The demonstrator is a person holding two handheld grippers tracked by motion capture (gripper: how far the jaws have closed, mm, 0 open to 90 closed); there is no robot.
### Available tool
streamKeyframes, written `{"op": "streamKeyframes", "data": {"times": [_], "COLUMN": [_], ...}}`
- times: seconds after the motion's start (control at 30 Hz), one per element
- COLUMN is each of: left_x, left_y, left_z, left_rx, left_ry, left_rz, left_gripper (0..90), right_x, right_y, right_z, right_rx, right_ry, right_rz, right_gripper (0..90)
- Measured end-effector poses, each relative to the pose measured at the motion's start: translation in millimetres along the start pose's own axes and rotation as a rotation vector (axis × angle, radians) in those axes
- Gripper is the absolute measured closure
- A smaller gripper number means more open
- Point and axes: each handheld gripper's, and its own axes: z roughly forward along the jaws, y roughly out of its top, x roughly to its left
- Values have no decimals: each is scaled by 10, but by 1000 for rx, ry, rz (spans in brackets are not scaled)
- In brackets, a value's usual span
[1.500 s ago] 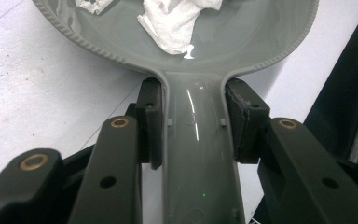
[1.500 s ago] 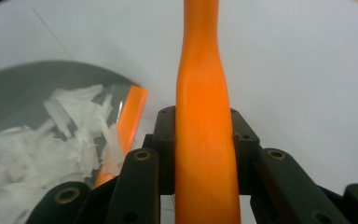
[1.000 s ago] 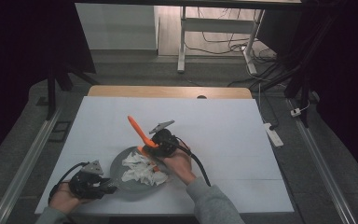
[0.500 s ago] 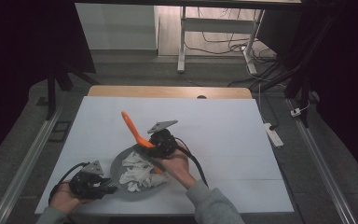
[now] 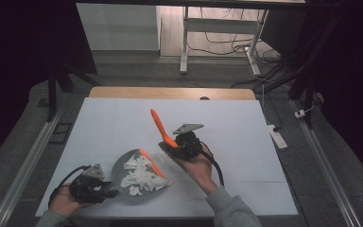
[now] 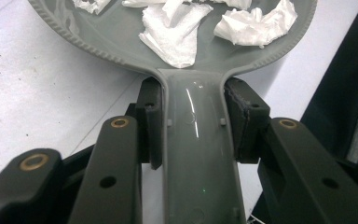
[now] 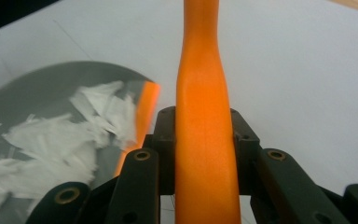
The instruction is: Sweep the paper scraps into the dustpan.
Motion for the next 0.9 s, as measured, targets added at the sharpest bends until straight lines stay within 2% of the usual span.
{"op": "streamKeyframes", "data": {"times": [0.2,0.3,0.37,0.5,0.63,0.73,0.83,0.9], "left_x": [-37,-48,-52,-57,-59,-57,-53,-51], "left_y": [2,16,21,29,26,25,25,25], "left_z": [6,8,9,21,24,23,27,29], "left_rx": [11,10,7,9,10,7,11,12], "left_ry": [-9,-6,-4,-3,-1,-4,-3,-4], "left_rz": [27,26,21,19,19,20,20,20], "left_gripper": [616,616,616,616,616,616,616,616], "right_x": [-35,3,83,341,581,659,608,499], "right_y": [-170,-231,-238,-174,-90,-9,69,110], "right_z": [-2,102,170,290,384,348,237,161], "right_rx": [40,56,56,52,25,-13,-59,-86], "right_ry": [-40,-20,8,58,134,180,155,136], "right_rz": [39,69,81,53,42,46,28,48], "right_gripper": [704,704,704,704,704,704,704,704]}}
